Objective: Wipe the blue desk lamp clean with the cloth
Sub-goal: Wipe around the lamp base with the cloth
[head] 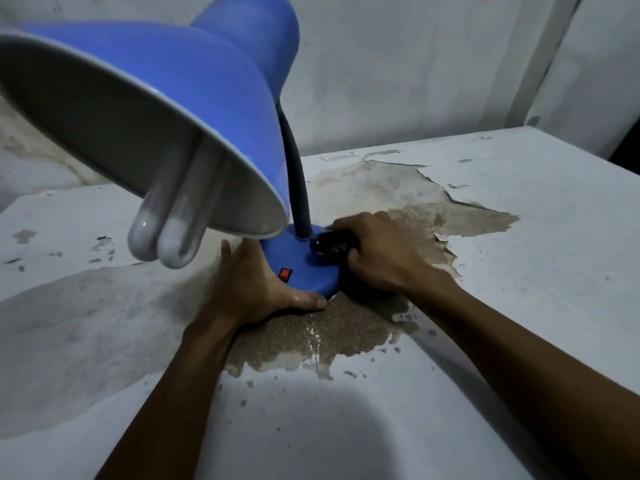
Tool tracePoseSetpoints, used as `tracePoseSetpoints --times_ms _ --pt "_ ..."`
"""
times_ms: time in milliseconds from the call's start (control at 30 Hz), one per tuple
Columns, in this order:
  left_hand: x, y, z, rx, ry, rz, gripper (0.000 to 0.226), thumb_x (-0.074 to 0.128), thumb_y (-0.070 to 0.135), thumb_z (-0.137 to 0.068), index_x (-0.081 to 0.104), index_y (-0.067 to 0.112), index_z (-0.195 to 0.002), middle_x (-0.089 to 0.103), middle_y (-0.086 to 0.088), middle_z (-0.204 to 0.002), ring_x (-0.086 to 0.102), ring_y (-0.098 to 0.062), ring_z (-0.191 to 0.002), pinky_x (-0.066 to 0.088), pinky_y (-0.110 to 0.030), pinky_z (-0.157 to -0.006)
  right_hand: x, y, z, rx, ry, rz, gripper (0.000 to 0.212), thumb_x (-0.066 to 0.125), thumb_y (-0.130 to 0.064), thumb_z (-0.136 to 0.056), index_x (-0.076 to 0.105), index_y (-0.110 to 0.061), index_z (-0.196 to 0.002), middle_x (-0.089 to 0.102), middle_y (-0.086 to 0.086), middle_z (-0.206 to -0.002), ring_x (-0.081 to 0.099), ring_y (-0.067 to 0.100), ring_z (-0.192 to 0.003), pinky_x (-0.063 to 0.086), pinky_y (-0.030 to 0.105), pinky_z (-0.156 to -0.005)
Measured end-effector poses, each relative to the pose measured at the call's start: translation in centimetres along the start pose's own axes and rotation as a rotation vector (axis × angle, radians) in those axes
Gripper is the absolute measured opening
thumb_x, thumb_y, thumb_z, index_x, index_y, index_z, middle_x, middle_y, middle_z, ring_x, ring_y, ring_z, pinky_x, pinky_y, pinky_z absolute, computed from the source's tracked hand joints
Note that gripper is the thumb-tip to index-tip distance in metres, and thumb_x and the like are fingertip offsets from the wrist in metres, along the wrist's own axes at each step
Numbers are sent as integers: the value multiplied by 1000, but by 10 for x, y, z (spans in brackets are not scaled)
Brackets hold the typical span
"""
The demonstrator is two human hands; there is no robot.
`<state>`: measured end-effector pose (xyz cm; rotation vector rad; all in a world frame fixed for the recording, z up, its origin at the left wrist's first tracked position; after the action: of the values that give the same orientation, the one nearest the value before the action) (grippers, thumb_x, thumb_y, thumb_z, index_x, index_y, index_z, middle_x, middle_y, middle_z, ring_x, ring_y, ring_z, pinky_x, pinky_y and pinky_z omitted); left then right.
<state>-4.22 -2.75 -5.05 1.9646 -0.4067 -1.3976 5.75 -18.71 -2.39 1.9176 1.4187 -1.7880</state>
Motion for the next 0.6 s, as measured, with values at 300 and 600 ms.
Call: tracePoseSetpoints --times_ms 300,600 --pt "-2 -1 1 23 -4 -8 124 93 50 -31 29 27 -135 38 18 -114 34 4 -97 26 -13 -93 9 6 -17 71 60 -12 45 45 -13 -62 77 -19 -94 73 14 -86 66 37 -80 55 39 -66" --pt "-1 2 1 8 16 -26 122 90 59 -28 26 36 -129 39 16 -119 40 -6 -108 31 -15 -93 20 14 -67 23 -39 -110 37 53 2 -69 74 -22 -86 74 9 -87 67 32 -88 53 36 -72"
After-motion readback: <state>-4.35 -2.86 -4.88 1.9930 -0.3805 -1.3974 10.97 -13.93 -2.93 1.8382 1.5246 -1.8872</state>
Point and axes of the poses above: each hand's wrist, its own z-axis away from the middle knuckle, its own x-axis out of the palm, y = z × x, the point moved 2 cm from there along -z, towards the middle knuckle
